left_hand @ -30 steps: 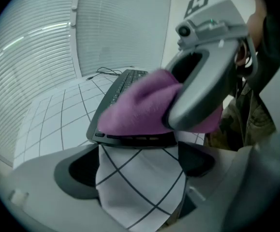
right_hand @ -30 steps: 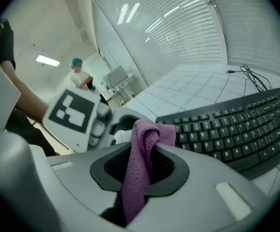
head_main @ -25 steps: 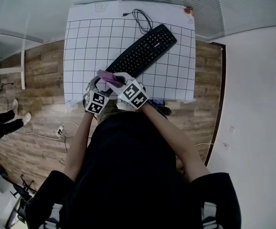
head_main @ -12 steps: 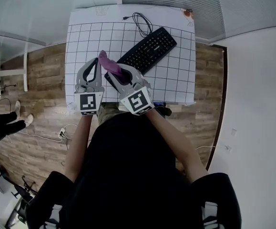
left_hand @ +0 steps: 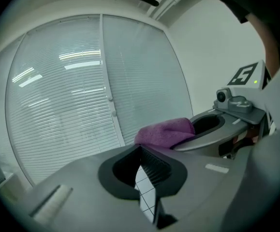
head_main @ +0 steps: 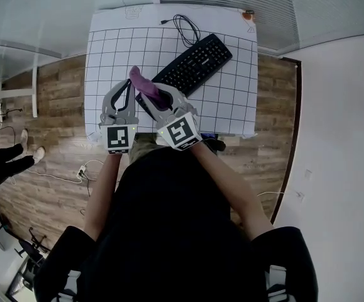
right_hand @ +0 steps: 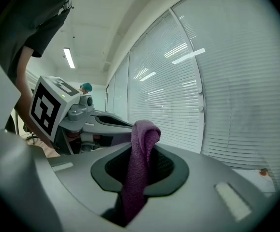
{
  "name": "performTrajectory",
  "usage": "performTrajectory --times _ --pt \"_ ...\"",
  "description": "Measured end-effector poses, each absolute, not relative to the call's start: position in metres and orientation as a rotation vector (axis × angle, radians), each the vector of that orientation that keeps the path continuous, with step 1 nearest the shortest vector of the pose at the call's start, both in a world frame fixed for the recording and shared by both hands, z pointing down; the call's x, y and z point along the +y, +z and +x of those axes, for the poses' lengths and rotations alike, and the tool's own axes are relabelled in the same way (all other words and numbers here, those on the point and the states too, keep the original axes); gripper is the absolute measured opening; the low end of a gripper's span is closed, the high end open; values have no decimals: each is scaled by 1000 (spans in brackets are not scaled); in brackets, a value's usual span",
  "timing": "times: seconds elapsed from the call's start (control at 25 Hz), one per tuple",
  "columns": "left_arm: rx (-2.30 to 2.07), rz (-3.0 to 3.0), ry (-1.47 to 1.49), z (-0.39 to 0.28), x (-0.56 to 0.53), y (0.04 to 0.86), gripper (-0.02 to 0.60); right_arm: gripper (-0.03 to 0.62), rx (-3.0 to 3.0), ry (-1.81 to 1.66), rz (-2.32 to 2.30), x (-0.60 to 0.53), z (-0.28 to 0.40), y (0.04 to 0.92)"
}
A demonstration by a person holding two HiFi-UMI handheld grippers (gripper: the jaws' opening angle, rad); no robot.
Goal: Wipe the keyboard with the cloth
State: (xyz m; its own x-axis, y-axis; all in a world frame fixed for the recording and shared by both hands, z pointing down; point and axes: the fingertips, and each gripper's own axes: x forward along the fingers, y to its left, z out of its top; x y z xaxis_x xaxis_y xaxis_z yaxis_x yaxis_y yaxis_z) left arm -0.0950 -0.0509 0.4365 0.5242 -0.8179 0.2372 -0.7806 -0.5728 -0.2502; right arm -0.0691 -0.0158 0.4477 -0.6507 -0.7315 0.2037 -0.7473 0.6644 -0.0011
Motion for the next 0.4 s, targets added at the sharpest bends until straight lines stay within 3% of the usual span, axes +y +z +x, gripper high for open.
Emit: performTrajectory --times 0.4 --pt "1457 -2620 -571 -88 -47 443 2 78 -2712 214 1166 -12 -61 458"
